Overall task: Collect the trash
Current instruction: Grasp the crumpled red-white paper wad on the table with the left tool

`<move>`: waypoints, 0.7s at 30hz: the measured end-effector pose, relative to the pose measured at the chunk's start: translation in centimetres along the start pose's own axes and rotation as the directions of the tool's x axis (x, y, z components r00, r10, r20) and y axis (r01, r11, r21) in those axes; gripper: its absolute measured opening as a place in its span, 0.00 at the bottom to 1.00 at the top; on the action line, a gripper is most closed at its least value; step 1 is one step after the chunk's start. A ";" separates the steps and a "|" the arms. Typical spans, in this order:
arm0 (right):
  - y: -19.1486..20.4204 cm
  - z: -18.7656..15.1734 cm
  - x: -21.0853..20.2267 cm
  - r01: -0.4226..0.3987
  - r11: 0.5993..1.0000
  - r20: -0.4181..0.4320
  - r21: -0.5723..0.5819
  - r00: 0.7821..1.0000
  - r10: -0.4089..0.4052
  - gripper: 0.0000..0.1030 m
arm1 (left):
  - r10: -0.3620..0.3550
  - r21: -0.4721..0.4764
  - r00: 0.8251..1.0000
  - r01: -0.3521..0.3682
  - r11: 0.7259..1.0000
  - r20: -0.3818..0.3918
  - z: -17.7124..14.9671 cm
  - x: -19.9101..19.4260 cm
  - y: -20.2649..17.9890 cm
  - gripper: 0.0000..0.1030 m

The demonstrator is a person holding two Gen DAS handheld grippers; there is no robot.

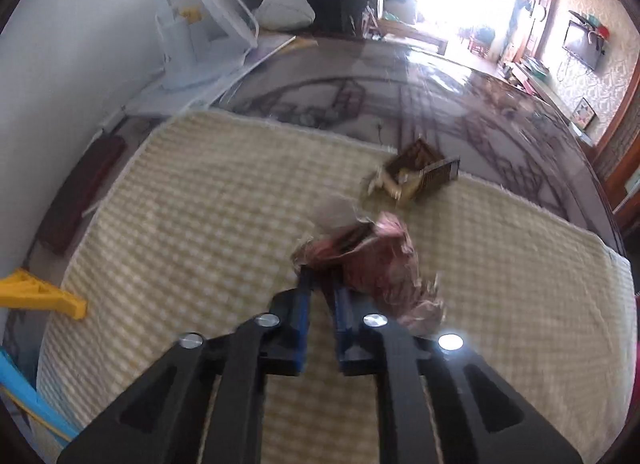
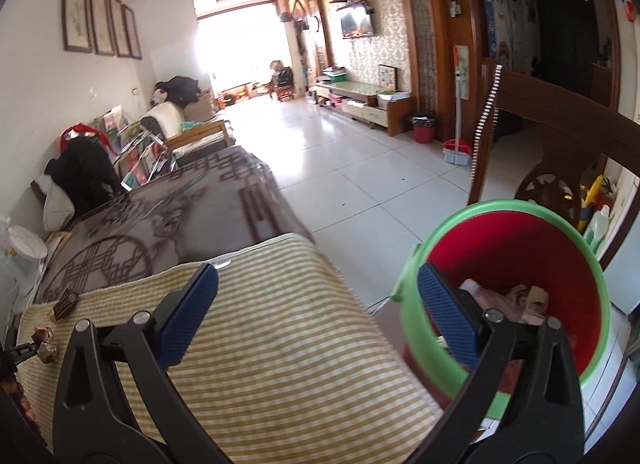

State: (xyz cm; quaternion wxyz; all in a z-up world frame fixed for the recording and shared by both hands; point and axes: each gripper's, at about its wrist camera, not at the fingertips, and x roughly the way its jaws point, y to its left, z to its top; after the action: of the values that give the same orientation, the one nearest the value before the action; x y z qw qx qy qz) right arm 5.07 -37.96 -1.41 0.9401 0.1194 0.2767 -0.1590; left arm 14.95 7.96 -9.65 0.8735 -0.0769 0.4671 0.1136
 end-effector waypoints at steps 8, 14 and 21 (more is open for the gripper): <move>4.2 -1.2 -0.2 -0.030 0.992 -0.022 -0.120 0.999 0.028 0.95 | -0.204 -0.107 0.979 0.202 0.974 -0.006 -5.6 -6.0 2.7 0.00; 6.7 -2.6 -0.6 -0.050 0.977 -0.043 -0.205 0.998 0.042 0.95 | -0.183 -0.057 0.982 0.185 0.981 0.039 -7.6 -7.6 2.2 0.53; 9.0 -4.0 -0.9 -0.055 0.950 -0.035 -0.307 0.998 0.046 0.95 | -0.266 -0.022 0.961 0.268 0.963 0.070 -7.7 -7.4 0.5 0.68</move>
State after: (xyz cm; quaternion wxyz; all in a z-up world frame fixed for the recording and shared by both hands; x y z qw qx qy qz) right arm 5.73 -28.20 -2.92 0.9472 -0.0193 0.3078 -0.0882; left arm 4.73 5.68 -7.74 0.8946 -0.1491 0.4212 0.0044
